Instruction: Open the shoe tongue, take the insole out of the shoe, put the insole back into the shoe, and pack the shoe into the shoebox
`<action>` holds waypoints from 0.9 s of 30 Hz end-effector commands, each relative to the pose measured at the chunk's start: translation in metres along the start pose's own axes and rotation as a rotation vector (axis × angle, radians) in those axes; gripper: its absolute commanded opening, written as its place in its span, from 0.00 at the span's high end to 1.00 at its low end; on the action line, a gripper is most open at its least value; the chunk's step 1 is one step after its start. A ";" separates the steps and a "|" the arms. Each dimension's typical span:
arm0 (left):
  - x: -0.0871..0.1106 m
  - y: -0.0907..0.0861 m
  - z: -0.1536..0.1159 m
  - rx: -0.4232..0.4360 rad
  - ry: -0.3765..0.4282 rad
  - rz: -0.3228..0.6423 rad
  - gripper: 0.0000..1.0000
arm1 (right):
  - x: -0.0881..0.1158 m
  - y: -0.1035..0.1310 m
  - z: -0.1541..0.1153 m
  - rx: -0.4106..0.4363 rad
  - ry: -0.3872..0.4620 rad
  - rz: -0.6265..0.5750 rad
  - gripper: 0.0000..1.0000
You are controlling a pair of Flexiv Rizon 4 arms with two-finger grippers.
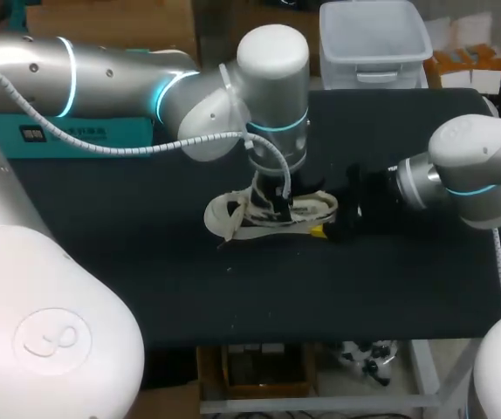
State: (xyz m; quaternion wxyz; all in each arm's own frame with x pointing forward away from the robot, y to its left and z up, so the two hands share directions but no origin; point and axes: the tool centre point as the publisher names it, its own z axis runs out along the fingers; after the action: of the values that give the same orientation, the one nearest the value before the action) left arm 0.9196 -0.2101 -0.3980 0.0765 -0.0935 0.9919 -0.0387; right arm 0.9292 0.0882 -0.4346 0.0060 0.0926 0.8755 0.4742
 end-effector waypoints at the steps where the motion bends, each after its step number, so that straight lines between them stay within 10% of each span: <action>1: -0.007 -0.007 0.062 -0.001 -0.045 -0.009 0.60 | -0.002 -0.006 0.004 -0.002 0.003 0.002 1.00; 17: -0.044 -0.025 0.083 0.027 -0.136 0.000 0.62 | -0.002 -0.006 0.004 -0.002 0.003 0.002 1.00; 21: -0.051 -0.026 0.082 0.034 -0.138 -0.009 1.00 | -0.002 -0.006 0.004 -0.002 0.003 0.002 1.00; 27: -0.056 -0.024 0.072 0.052 -0.124 -0.023 1.00 | -0.002 -0.006 0.004 -0.002 0.003 0.002 1.00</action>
State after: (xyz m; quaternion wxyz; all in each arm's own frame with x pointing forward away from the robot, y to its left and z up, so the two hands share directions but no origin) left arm 0.9550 -0.2195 -0.3962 0.1435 -0.1057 0.9825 -0.0535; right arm 0.9336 0.0858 -0.4343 0.0073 0.0951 0.8754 0.4739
